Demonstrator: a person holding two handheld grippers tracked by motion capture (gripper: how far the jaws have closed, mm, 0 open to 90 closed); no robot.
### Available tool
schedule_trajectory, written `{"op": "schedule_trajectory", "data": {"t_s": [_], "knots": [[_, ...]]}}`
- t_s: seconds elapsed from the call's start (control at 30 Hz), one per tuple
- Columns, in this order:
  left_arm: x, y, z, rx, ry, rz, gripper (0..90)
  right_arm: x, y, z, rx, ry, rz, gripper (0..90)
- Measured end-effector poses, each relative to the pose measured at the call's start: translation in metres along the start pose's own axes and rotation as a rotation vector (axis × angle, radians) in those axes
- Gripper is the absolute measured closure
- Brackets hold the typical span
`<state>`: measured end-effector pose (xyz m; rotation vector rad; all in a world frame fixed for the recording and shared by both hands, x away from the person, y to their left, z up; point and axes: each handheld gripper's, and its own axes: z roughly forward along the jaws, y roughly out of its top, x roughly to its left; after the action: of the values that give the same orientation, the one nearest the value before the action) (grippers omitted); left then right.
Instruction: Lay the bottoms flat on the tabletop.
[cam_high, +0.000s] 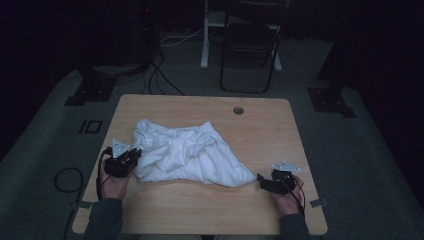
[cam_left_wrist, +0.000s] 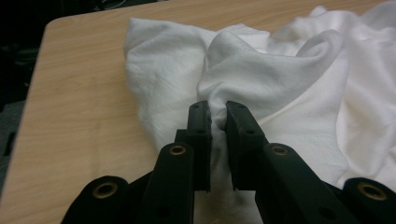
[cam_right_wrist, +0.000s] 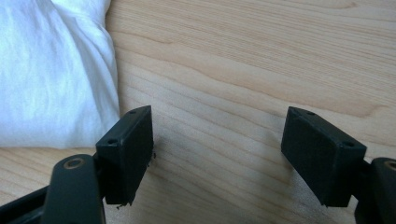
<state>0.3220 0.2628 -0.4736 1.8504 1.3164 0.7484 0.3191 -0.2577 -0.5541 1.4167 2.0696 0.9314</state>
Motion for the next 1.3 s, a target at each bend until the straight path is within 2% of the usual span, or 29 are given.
{"op": "schedule_trajectory", "data": {"t_s": [0.03,0.07,0.3,0.47,0.6,0.7,0.87,1.07,1.3], "knots": [[0.000,0.000,0.000,0.000,0.000,0.000,80.1,0.000,0.000,0.000,0.000,0.000,0.000,25.1],[0.007,-0.004,-0.004,0.006,0.016,-0.008,80.1,0.000,0.000,0.000,0.000,0.000,0.000,25.1],[0.025,-0.018,-0.016,0.014,0.062,-0.037,78.8,0.000,0.000,0.000,0.000,-0.001,0.000,25.1],[0.038,-0.029,-0.024,0.017,0.095,-0.077,77.9,0.000,0.000,0.000,0.000,-0.001,0.000,25.1],[0.045,-0.039,-0.029,0.022,0.107,-0.096,77.3,0.000,0.000,0.000,0.000,-0.001,0.000,25.1],[0.047,-0.046,-0.030,0.041,0.121,-0.085,76.6,0.000,0.000,0.000,0.000,0.000,0.000,25.1],[0.055,-0.059,-0.037,0.049,0.136,-0.113,76.4,0.000,0.000,0.000,0.000,0.000,0.001,25.1],[0.053,-0.064,-0.049,0.035,0.128,-0.099,74.4,0.000,0.000,0.000,0.000,0.000,0.000,25.1],[0.042,-0.059,-0.042,0.039,0.095,-0.072,70.0,0.000,0.000,0.000,0.001,0.002,-0.002,24.5]]}}
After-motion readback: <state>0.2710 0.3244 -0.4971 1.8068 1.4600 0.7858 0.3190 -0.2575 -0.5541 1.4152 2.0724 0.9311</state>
